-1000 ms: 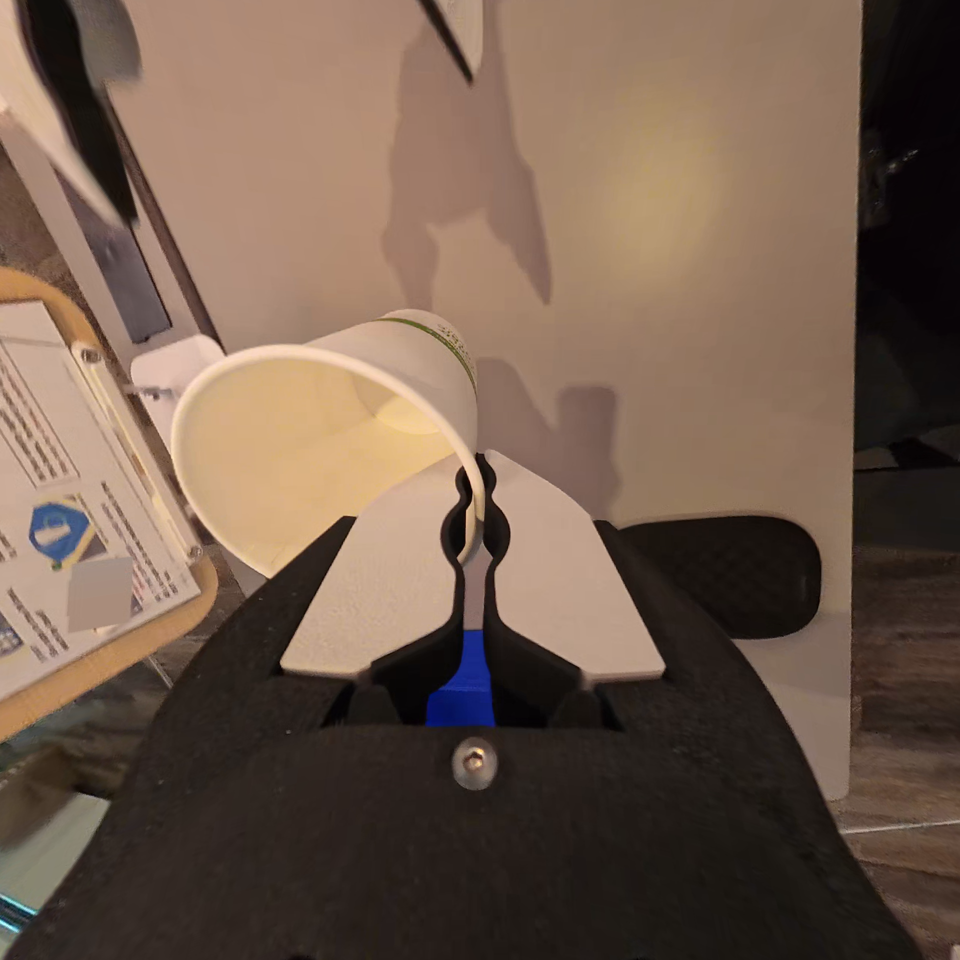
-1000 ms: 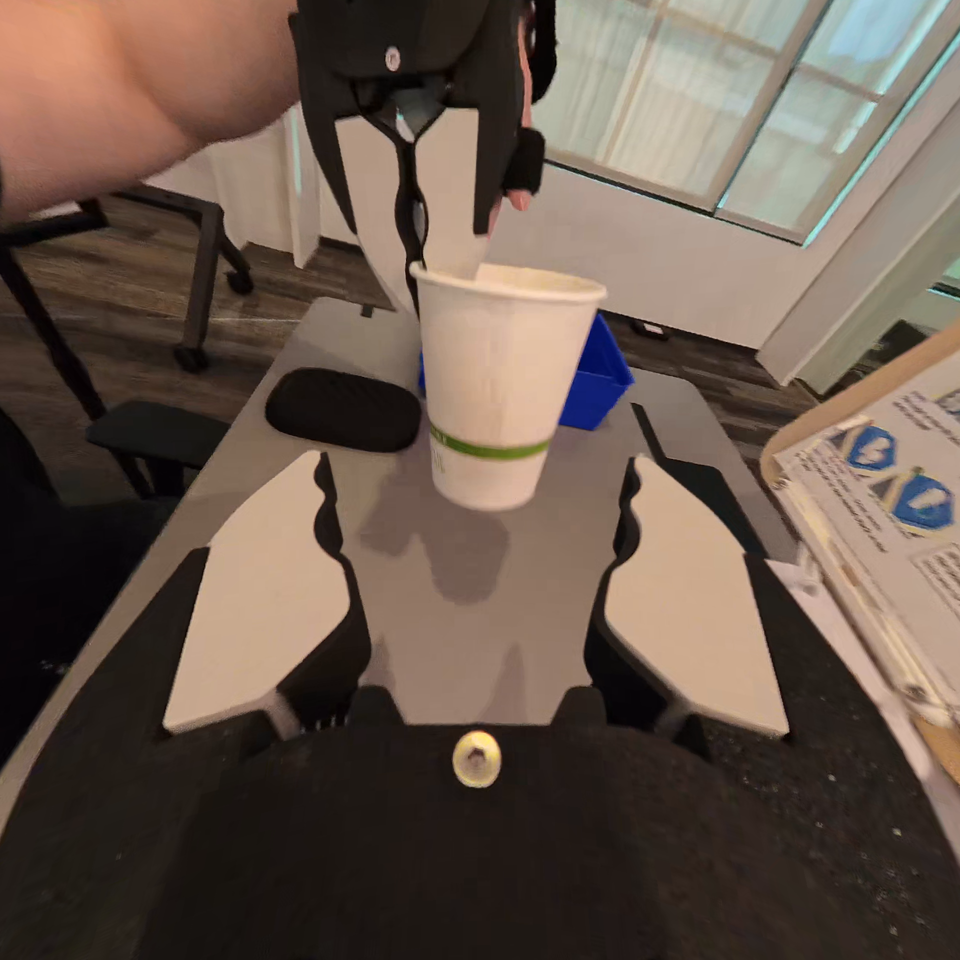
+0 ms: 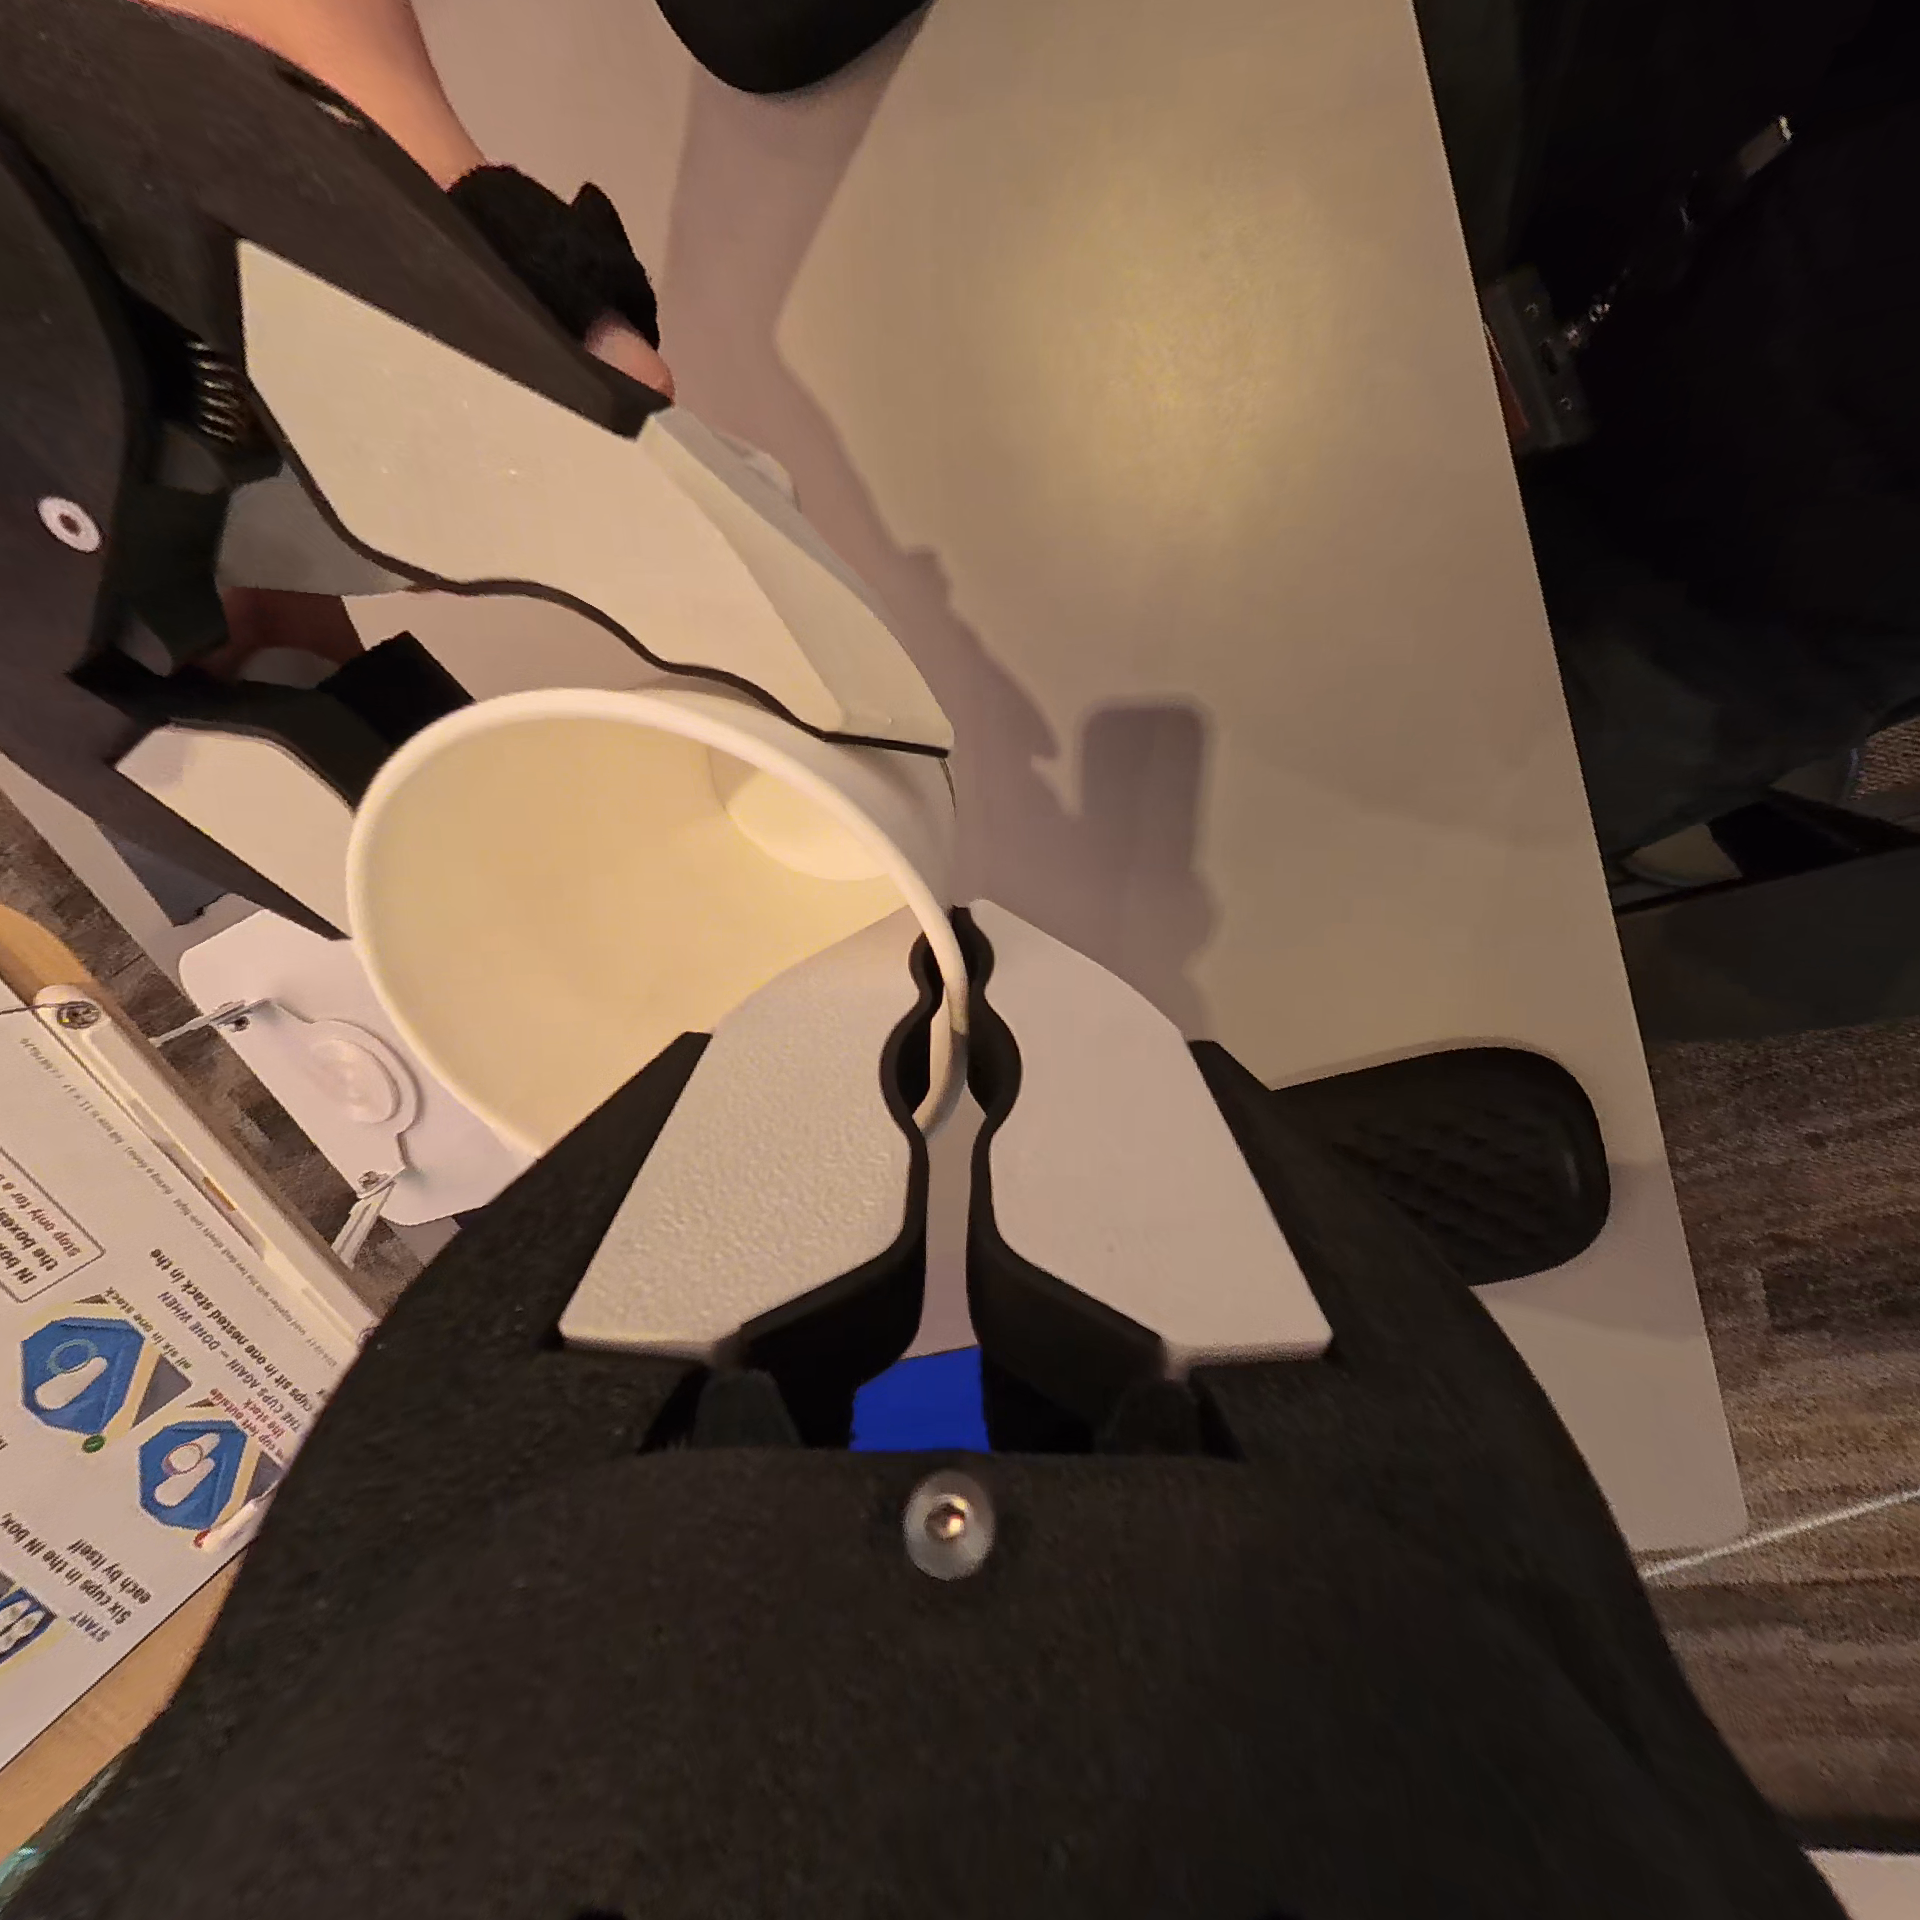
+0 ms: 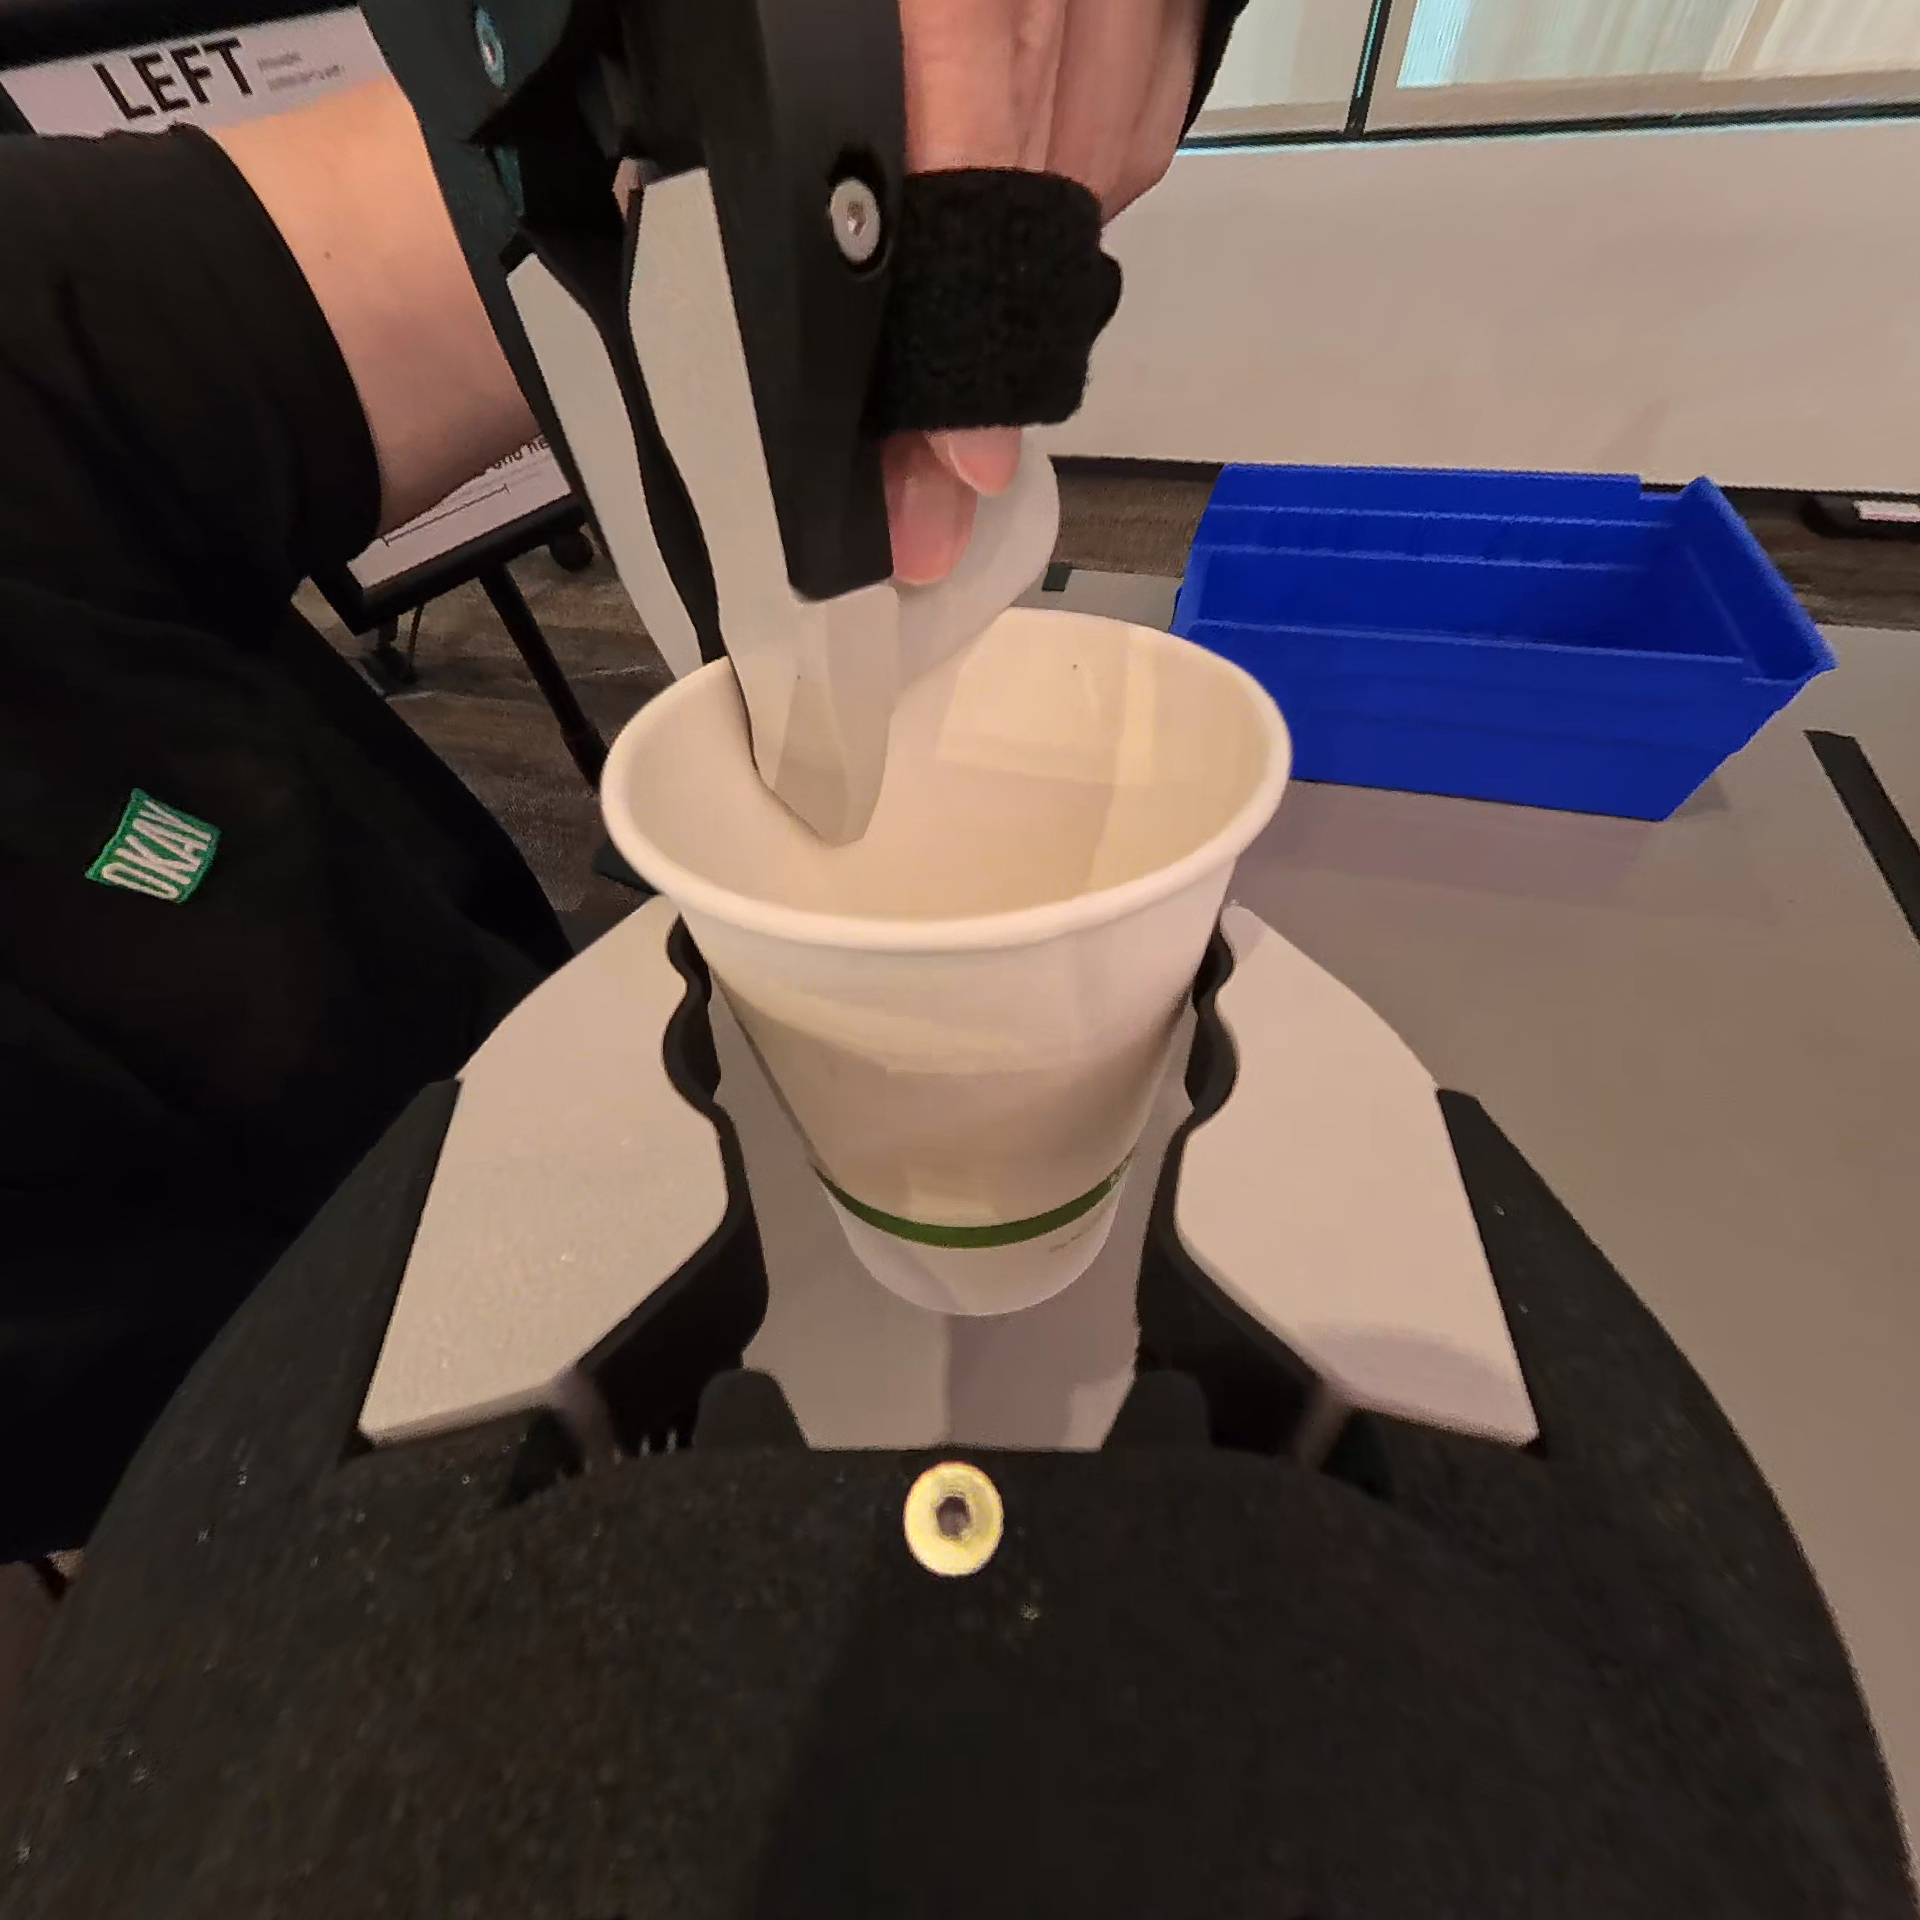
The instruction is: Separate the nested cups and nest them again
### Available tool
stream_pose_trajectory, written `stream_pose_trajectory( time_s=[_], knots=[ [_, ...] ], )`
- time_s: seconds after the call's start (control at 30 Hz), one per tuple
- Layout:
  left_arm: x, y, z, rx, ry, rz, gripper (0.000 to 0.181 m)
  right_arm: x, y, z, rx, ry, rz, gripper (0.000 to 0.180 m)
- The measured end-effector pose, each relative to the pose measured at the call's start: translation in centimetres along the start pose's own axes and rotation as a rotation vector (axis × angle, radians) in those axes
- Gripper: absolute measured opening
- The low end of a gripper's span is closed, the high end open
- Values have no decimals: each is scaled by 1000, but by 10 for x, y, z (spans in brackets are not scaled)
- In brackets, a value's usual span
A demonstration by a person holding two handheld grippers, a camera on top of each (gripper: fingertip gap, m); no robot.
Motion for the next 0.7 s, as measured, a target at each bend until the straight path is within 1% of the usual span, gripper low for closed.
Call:
stream_pose_trajectory(
  time_s=[0.1, 0.2, 0.27, 0.3, 0.43, 0.53, 0.63, 0.7],
  knots=[
    [2, 0, 0, -13, 8, -7, 3, 1, 0, -1, -8, 22, -1, 87],
    [-3, 6, 3, -50, -48, 49, 26, 1, -1, -1, -9, 22, -11, 87],
    [-9, 11, 3, -64, -75, 107, 44, 1, -3, -2, -3, 20, -12, 87],
    [-12, 12, 3, -68, -79, 122, 46, 1, -4, -3, -1, 23, -17, 87],
    [-23, 12, -4, -90, -89, 179, 47, -5, -13, -7, 19, 17, -42, 87],
    [-34, 13, -14, -132, -120, 270, 47, -17, -32, -19, 51, 45, -123, 87],
    [-46, 11, -32, -208, -156, 358, 46, -44, -53, -31, 106, 46, -223, 87],
    [-49, 6, -45, -263, -193, 400, 46, -74, -59, -30, 123, 33, -295, 87]
  ],
)
Point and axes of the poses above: each gripper's, where its closed fingertips meet, x out along the fingers, z out of its top, y = z × x across the jaws, the point moved 7 cm from there along -x, back along the fingers, and after that the axes turned 4 degrees about -z, right-handed, at the moved point
